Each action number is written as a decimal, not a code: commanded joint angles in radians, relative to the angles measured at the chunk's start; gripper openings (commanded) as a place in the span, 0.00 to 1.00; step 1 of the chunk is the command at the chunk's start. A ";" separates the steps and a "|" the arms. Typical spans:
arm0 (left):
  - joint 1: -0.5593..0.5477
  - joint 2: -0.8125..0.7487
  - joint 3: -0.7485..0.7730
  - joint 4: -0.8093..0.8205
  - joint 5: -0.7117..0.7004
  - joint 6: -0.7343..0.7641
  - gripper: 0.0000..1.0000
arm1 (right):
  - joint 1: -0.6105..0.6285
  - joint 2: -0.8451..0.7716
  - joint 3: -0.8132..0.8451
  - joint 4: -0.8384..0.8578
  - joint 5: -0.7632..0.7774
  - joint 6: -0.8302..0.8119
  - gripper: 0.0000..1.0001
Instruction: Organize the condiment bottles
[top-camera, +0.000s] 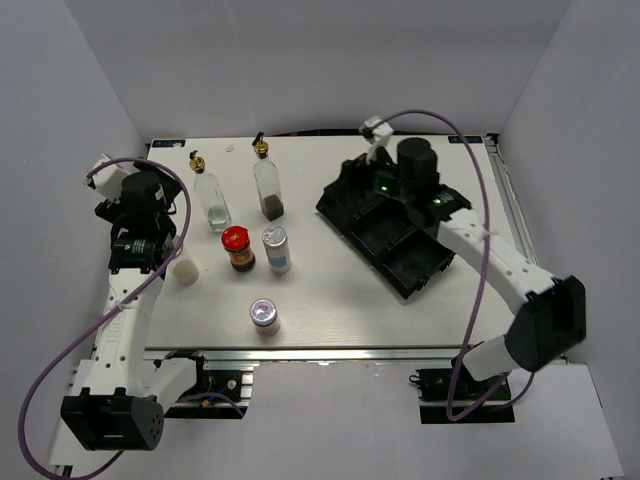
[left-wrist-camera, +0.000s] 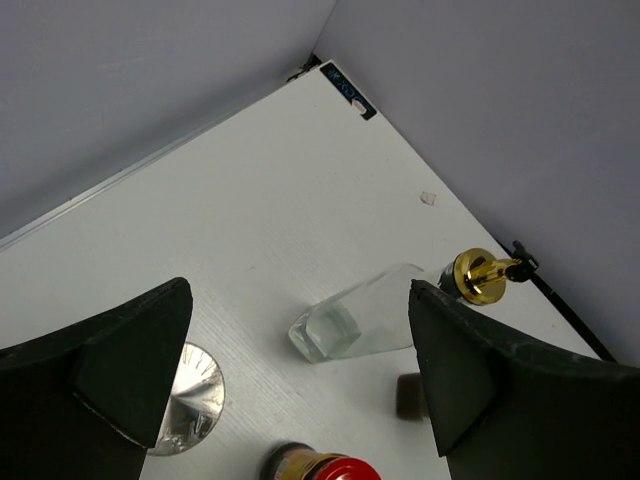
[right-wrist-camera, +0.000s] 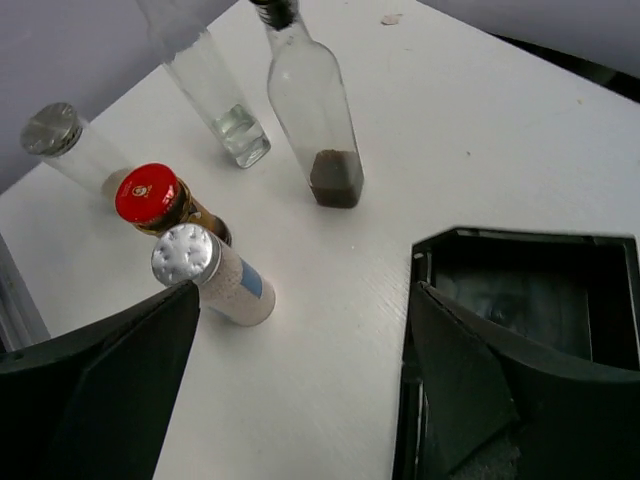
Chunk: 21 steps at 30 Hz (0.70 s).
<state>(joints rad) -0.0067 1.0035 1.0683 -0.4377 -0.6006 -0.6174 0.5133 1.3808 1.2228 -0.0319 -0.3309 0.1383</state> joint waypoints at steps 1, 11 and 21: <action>0.004 -0.025 -0.014 0.094 0.010 0.051 0.98 | 0.097 0.143 0.157 0.075 0.064 -0.123 0.89; 0.004 -0.065 -0.073 0.201 0.061 0.136 0.98 | 0.255 0.564 0.619 0.062 0.239 -0.178 0.89; 0.004 -0.059 -0.077 0.214 0.096 0.130 0.98 | 0.284 0.793 0.785 0.237 0.380 -0.157 0.89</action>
<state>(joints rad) -0.0067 0.9646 0.9970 -0.2512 -0.5293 -0.4969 0.7940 2.1365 1.9430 0.0681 -0.0246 -0.0246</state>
